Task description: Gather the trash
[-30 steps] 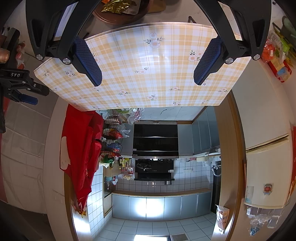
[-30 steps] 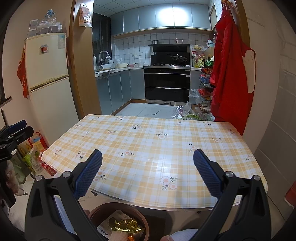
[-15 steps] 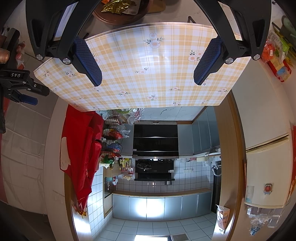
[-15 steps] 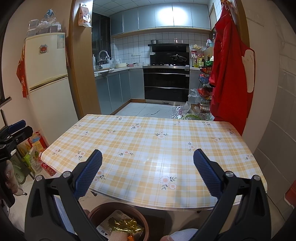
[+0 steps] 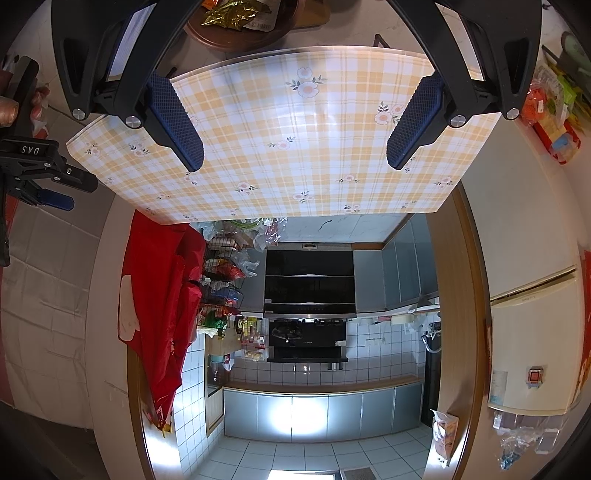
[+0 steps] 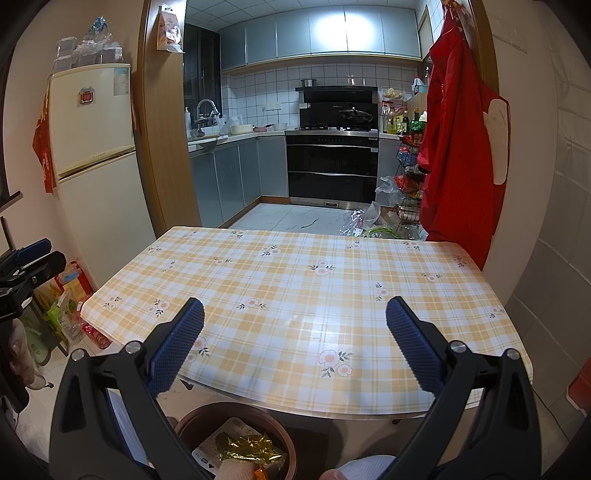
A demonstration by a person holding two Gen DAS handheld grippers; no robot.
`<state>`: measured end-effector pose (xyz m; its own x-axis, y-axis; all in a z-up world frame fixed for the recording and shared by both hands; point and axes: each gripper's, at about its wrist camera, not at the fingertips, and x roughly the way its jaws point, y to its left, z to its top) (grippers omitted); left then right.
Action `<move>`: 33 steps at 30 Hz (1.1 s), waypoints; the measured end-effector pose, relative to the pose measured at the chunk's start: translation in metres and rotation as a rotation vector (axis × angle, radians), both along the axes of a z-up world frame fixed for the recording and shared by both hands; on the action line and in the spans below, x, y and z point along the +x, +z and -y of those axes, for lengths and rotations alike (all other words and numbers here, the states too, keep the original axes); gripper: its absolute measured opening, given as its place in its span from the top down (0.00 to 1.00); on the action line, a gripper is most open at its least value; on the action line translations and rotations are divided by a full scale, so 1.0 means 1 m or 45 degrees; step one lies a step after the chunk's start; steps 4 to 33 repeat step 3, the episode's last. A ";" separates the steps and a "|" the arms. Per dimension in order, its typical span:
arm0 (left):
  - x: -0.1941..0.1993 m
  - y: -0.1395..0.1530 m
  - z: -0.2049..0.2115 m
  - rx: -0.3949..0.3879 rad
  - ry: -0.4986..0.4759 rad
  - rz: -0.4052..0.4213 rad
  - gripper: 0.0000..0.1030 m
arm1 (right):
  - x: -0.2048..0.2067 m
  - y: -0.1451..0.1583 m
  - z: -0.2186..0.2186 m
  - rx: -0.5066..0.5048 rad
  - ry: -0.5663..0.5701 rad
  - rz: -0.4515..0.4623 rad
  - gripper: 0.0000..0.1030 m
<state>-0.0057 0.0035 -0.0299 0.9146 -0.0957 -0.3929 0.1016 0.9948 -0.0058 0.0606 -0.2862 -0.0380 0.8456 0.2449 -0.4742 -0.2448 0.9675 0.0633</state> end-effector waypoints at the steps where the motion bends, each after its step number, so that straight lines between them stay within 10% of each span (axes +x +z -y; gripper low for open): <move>1: 0.000 -0.001 -0.001 -0.002 0.002 -0.001 0.06 | 0.000 0.000 0.000 -0.001 0.000 0.000 0.06; 33: -0.001 -0.001 -0.001 -0.003 0.004 -0.003 0.06 | 0.000 0.000 0.000 0.000 0.000 0.000 0.06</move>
